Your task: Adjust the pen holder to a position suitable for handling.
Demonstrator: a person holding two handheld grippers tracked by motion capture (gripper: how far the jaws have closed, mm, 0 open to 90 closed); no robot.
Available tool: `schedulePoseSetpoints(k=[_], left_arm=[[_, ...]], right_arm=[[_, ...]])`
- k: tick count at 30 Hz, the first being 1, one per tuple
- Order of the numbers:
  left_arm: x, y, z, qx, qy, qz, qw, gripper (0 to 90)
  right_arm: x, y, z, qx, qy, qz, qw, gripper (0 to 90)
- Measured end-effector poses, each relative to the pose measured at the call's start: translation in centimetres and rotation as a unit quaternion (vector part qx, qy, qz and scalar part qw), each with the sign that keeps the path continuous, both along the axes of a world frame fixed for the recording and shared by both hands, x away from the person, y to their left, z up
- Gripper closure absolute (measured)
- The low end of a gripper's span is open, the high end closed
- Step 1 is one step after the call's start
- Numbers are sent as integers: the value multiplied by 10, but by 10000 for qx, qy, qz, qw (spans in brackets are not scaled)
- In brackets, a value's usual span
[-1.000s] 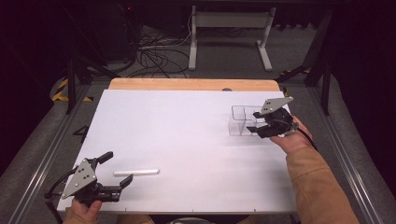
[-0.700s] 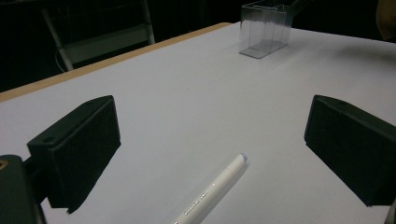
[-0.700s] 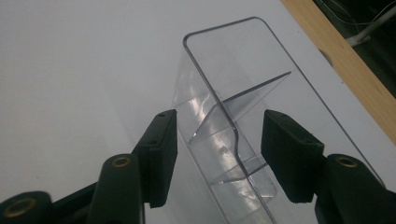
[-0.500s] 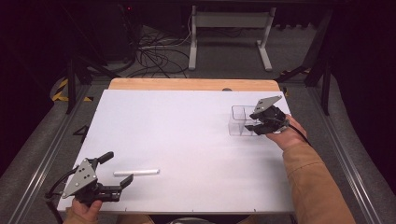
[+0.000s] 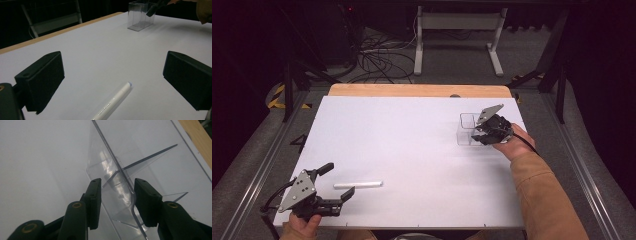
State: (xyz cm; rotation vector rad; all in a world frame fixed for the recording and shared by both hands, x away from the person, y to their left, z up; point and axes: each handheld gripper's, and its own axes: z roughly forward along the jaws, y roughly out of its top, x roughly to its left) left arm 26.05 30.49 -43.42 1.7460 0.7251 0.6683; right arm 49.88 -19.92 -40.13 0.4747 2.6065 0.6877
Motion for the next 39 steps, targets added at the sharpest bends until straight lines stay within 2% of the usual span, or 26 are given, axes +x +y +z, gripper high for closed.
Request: schedulePoseSetpoints(k=[4,5,7,9,10,11,17,19,23,29,31,35,36,39], left_arm=[[0,0,0,-3,14,-9,10000,42],[0,0,0,-3,14,-9,10000,42],[0,0,0,-7,13,-7,10000,42],[1,0,0,-13,15,-6,10000,42],[1,0,0,-11,15,-4,10000,42],[0,0,0,-17,17,-3,10000,41],[1,0,-1,-27,21,0,10000,42],[0,0,0,-18,16,1,10000,42],[0,0,0,-13,6,14,10000,42],[0,0,0,-1,6,7,10000,42],[0,0,0,-1,4,10,10000,42],[0,0,0,1,4,9,10000,42],[0,0,0,3,0,11,10000,42],[0,-1,0,4,-1,16,10000,42]], right_arm=[[-1,4,-4,-28,85,35,10000,606],[0,3,-4,-85,20,41,10000,607],[-1,4,-4,-39,47,-34,10000,620],[0,4,-4,-92,58,45,9999,621],[-1,5,-4,-65,34,-21,10000,652],[-1,4,-3,-120,70,77,9999,660],[-5,3,-2,-129,69,148,9998,706],[-5,3,-1,-187,71,251,9995,722],[-9,2,1,-197,37,402,9990,797],[-15,6,6,-296,162,603,9976,877],[-17,7,10,-171,190,656,9975,877],[-25,14,21,94,76,742,9972,878],[-27,17,24,55,75,837,9964,877],[-34,28,32,175,87,964,9951,876]])
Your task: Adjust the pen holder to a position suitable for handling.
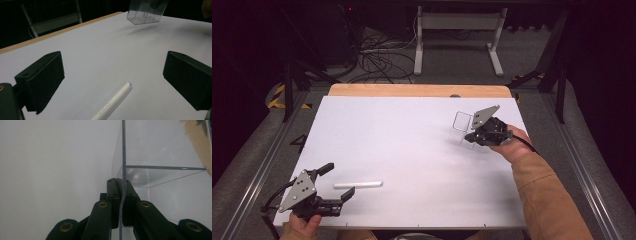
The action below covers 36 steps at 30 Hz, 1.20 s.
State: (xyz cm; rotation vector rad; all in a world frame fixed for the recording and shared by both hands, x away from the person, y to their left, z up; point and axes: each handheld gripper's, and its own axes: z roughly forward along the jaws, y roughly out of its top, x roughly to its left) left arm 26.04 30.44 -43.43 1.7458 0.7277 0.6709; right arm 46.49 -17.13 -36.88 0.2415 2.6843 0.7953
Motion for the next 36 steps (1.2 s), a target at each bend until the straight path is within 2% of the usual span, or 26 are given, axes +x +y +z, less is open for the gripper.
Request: schedulePoseSetpoints(k=[3,9,10,11,13,14,15,19,20,22,26,31,36], left_arm=[[0,0,0,-5,-21,37,10000,43],[-1,1,0,-34,-95,53,9999,59],[-1,1,0,-34,-95,53,9999,61],[-1,1,0,-35,-120,49,9999,63],[-2,1,0,-40,-117,54,9999,66],[-2,1,0,-60,-144,58,9999,67],[-2,1,0,-68,-144,60,9999,67],[-2,-1,1,23,-212,1,9998,64],[-2,-1,1,23,-212,1,9998,64],[-3,-5,0,153,-206,-26,9997,63],[-4,-6,0,186,-234,-21,9996,63],[-1,-3,-1,64,-110,-28,9999,63],[-1,-3,-2,71,-113,-57,9999,64]], right_arm=[[-6,13,4,121,65,96,9999,866],[-18,44,6,-99,178,432,9989,867],[-18,44,6,-99,178,432,9989,867],[-23,57,5,-121,229,553,9981,867],[-24,61,5,-116,233,608,9978,867],[-28,74,4,-136,273,745,9968,867],[-29,78,3,-138,286,781,9964,868],[-34,100,-1,-174,337,985,9944,867],[-34,100,-1,-174,337,985,9944,867],[-37,114,-7,-217,439,1115,9926,867],[-39,124,-12,-287,469,1239,9908,866],[-40,140,-20,-367,516,1361,9887,865],[-42,150,-25,-388,507,1467,9871,865]])
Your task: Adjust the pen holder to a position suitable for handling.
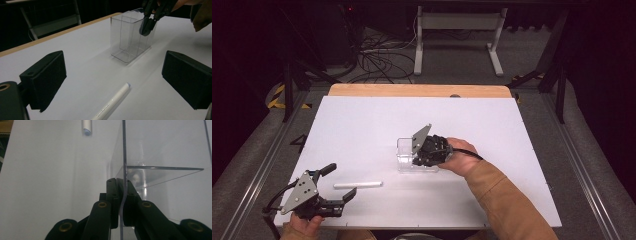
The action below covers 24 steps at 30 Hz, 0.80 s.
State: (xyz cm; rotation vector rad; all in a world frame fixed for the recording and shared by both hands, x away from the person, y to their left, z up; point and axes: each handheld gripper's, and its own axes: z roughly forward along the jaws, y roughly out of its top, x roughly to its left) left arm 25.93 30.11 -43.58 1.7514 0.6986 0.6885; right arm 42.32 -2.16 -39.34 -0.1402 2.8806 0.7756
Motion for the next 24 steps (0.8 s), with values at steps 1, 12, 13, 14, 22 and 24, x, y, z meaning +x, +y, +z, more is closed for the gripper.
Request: schedulePoseSetpoints(k=[1,12,13,14,22,24], left_arm=[[0,0,0,4,5,0,10000,64],[0,1,-1,17,113,72,9999,67],[0,1,-1,2,125,77,9999,67],[0,1,0,22,130,87,9999,67],[0,0,0,66,149,72,9998,68],[1,0,0,76,133,77,9999,68]], right_arm=[[1,3,-1,-29,6,13,10000,864],[7,5,-4,4,69,-73,9999,854],[7,5,-4,1,53,-59,10000,850],[7,5,-4,1,53,-59,10000,850],[7,6,-5,7,74,-44,10000,853],[8,6,-4,-4,86,-65,9999,854]])
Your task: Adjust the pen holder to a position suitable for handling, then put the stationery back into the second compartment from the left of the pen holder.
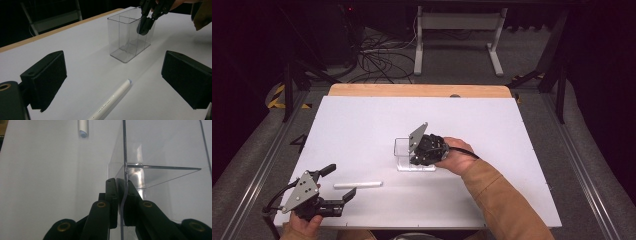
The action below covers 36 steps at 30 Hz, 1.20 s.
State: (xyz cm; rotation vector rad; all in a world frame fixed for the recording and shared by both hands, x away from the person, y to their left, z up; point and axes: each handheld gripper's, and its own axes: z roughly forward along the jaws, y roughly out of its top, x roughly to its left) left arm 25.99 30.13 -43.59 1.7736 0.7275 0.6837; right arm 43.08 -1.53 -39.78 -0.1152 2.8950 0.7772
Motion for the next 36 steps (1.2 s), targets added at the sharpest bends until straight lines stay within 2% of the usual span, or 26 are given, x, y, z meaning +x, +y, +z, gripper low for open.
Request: schedulePoseSetpoints(k=[2,7,12,13,14,16,17,19,21,26,29,31,33,36], left_arm=[[0,0,0,-15,11,-2,10000,68],[0,-1,0,2,22,-23,10000,68],[1,-1,0,11,50,11,10000,62],[2,-1,0,14,70,12,10000,62],[2,0,0,23,99,-12,9999,53],[3,0,0,-35,102,-63,9999,50],[3,0,0,-35,102,-63,9999,50],[4,0,1,-50,93,-86,9999,50],[4,0,2,-16,74,-91,9999,50],[5,-2,2,27,65,-121,9999,53],[6,-2,2,46,75,-145,9999,59],[7,-2,3,56,54,-163,9998,66],[7,-2,3,67,82,-172,9998,68],[8,-2,4,66,84,-178,9998,68]], right_arm=[[0,1,0,-4,-19,-64,10000,853],[0,-1,-1,31,11,-22,10000,849],[0,-8,8,311,116,-136,9994,690],[0,-8,8,311,116,-136,9994,690],[0,-16,15,557,108,-258,9981,601],[-1,-24,21,835,162,-395,9956,527],[-1,-24,21,835,162,-395,9956,527],[-2,-33,28,1196,215,-505,9913,458],[-5,-39,34,1399,169,-592,9883,376],[-7,-43,37,1481,117,-666,9867,326],[-11,-46,40,1607,59,-735,9842,264],[-13,-49,43,1748,14,-785,9815,208],[-17,-54,45,1908,-41,-899,9775,143],[-22,-63,49,2170,-112,-1038,9706,92]])
